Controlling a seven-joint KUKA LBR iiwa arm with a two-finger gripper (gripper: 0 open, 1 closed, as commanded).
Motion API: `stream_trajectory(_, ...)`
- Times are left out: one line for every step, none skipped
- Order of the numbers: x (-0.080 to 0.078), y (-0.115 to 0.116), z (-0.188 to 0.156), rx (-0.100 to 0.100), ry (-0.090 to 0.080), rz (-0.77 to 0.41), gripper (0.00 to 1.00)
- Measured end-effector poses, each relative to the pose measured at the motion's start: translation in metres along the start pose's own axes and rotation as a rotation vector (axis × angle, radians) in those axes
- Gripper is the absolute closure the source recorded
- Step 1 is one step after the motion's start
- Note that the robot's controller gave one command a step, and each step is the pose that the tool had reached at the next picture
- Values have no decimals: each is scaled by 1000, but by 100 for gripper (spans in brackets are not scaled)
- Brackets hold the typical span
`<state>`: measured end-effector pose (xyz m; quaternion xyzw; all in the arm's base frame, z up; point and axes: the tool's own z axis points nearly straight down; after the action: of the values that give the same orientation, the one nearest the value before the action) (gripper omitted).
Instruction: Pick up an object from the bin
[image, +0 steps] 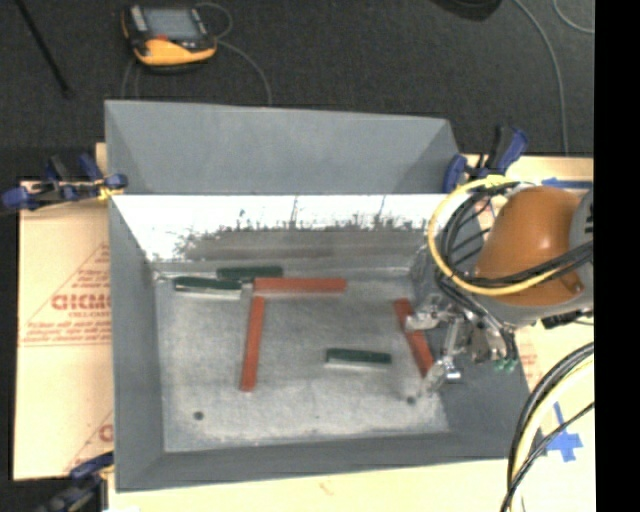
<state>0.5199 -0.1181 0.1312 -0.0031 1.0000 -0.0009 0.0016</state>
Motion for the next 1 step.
stream_trajectory(0, 0, 0, 0, 0, 0, 0)
